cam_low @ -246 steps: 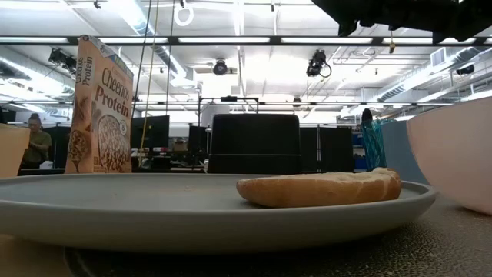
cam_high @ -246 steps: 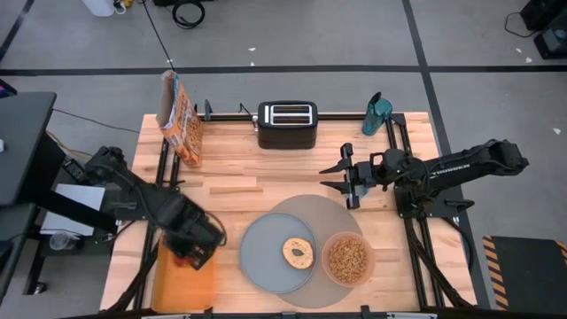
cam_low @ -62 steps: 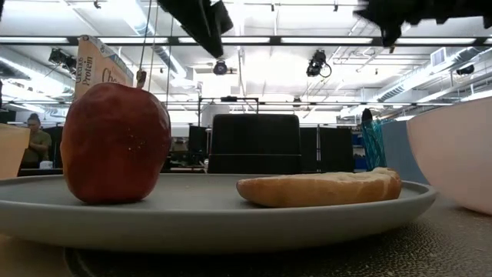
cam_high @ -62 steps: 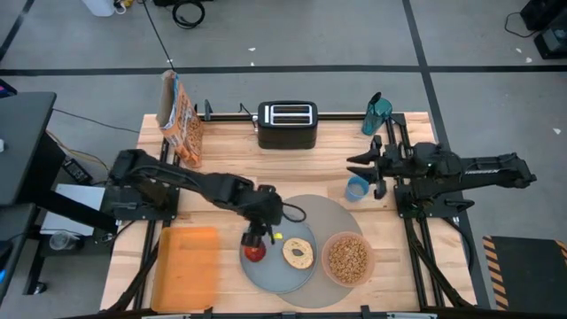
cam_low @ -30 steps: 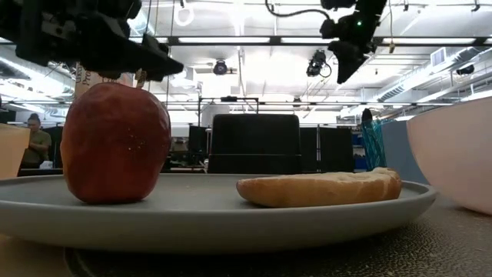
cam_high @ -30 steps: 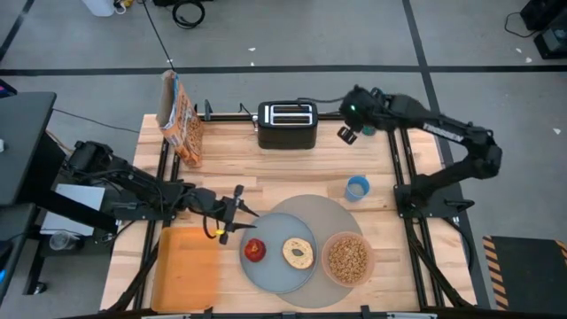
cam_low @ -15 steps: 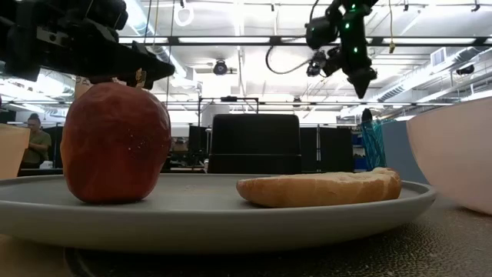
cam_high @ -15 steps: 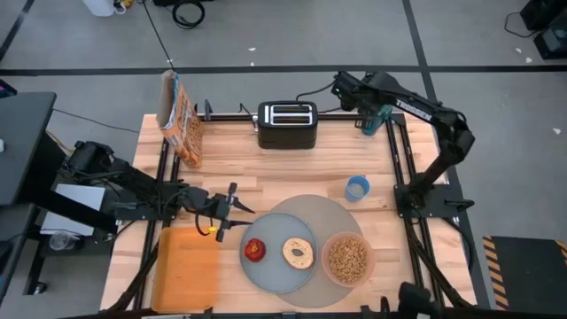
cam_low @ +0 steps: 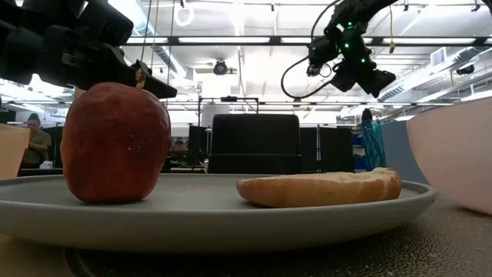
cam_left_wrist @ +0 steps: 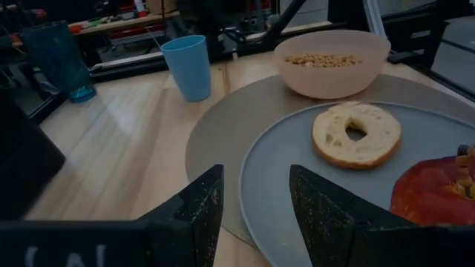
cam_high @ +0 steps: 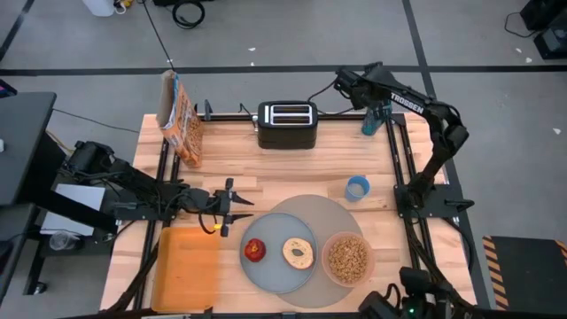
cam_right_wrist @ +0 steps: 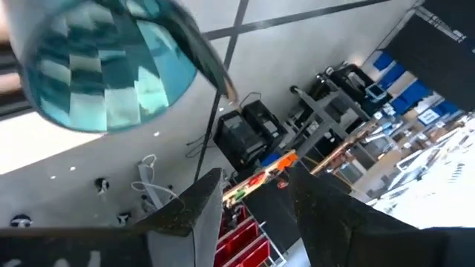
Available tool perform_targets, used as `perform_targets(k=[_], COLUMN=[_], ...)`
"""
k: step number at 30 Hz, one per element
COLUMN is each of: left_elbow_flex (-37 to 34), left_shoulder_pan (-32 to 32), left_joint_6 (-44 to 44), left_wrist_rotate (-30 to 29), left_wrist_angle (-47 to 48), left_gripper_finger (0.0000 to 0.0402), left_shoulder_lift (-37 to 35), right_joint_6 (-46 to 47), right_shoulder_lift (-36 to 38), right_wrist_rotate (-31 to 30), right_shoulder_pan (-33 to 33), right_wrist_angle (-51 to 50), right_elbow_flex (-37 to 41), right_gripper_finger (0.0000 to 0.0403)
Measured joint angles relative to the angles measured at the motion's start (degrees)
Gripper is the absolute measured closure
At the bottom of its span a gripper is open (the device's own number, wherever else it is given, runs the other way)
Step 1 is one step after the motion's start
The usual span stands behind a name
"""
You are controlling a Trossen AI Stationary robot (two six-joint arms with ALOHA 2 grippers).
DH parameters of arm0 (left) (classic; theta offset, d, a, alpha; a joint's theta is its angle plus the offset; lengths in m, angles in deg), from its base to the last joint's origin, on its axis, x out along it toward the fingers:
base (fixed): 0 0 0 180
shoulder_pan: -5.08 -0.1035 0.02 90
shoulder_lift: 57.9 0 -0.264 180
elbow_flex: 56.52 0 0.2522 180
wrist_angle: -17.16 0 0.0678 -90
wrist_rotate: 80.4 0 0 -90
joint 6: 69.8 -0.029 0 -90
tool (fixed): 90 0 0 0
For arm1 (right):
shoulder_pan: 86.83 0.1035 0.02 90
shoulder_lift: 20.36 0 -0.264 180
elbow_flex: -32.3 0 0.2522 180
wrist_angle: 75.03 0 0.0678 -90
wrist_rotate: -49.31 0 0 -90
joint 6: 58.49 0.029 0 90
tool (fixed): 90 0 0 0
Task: Arrange a breakfast setting
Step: Put the spoon on the gray placemat to the right side of the blue plate
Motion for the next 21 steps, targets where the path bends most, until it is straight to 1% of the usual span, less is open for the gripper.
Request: perform_targets(k=[2,7,9,11,13,15,18,21], left_elbow_flex=[0.00,0.00,0.00,0.00,0.02,0.00,0.02,0.02], left_shoulder_pan=[0.00,0.00,0.00,0.00,0.00,0.00,0.00,0.00], left_joint_6=[0.00,-0.26,-0.01,0.27,0.81,1.12,1.16,1.27], left_wrist_rotate=[-0.04,-0.08,-0.08,-0.08,-0.06,-0.08,-0.06,-0.06], left_wrist_angle=[0.39,0.54,0.48,0.44,0.43,0.41,0.36,0.54], left_gripper_finger=[0.0239,0.0239,0.0239,0.0239,0.0239,0.0239,0.0239,0.0239], left_shoulder_lift=[0.00,0.00,0.00,0.00,-0.02,0.00,-0.01,0.00], right_joint_6=[-0.69,-4.05,-6.07,-8.39,-11.03,-12.57,-13.73,-14.57], right_shoulder_lift=[0.49,0.87,0.87,0.87,0.87,0.87,0.89,0.89], right_wrist_rotate=[0.11,4.61,5.83,5.54,6.10,8.08,11.29,12.12], right_shoulder_pan=[-0.95,-4.02,-5.68,-6.65,-6.63,-6.47,-6.43,-6.45], right_wrist_angle=[-0.06,0.45,1.96,4.41,8.00,10.39,11.99,13.31], right_elbow_flex=[0.00,0.00,0.00,0.00,0.00,0.00,0.00,0.00], right_gripper_finger=[0.0239,0.0241,0.0242,0.0243,0.0243,0.0243,0.0243,0.0243])
